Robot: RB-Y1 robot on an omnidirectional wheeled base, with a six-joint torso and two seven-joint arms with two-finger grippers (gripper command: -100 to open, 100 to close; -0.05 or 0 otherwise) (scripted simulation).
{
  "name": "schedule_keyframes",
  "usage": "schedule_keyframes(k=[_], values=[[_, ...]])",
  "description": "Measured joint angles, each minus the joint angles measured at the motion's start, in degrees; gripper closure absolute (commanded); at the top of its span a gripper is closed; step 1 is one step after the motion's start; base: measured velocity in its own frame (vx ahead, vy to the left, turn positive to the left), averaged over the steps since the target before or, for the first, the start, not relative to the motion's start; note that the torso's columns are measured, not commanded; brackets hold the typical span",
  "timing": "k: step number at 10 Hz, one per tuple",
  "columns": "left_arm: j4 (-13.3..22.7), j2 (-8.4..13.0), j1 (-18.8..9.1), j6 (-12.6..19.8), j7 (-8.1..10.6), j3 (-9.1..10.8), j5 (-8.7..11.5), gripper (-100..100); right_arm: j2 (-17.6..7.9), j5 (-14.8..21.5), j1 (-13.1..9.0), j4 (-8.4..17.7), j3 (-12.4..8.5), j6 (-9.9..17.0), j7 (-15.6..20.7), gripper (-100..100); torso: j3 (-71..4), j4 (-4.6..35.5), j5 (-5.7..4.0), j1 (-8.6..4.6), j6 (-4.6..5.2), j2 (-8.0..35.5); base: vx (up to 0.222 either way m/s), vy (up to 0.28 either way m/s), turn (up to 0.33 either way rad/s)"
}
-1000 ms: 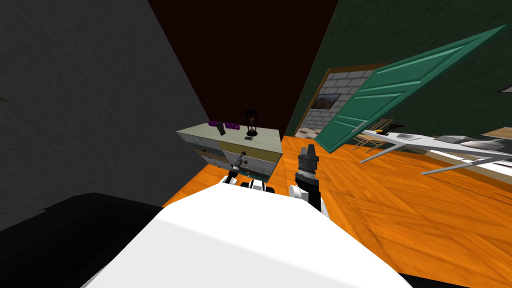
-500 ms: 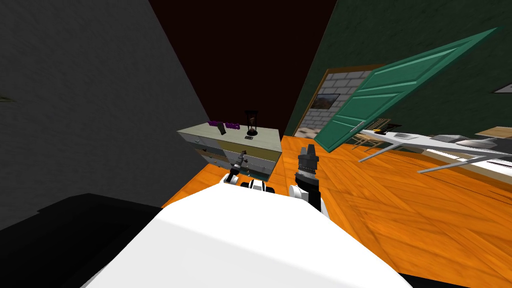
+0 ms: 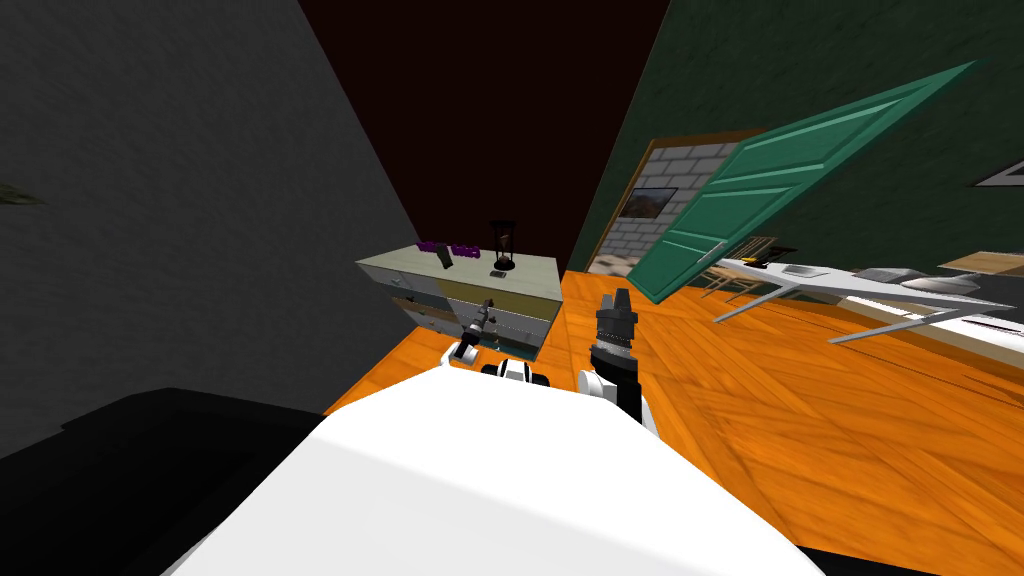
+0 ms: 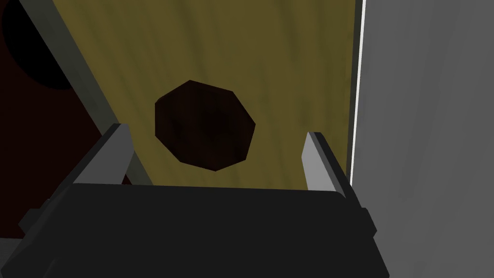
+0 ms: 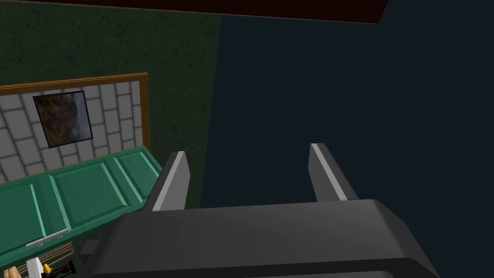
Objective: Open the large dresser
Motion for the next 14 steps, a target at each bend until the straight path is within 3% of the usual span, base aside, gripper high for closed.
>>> schedule_keyframes(k=[9, 14], values=[[-3.71, 0.95, -3.95, 12.15, 1.39, 0.34, -0.31, -100, 0.00, 0.00, 0.00, 0.00, 0.00, 0.00, 0.00, 0, 0.00, 0.00, 0.00, -0.02, 0.00, 0.00, -0.042, 0.003, -0.010], [-4.68, 1.63, -5.58, 16.74, 1.95, 0.52, -0.40, -100, 0.00, 0.00, 0.00, 0.00, 0.00, 0.00, 0.00, 0, -0.02, -0.01, 0.00, -0.01, 0.00, -0.04, -0.024, -0.001, -0.006]])
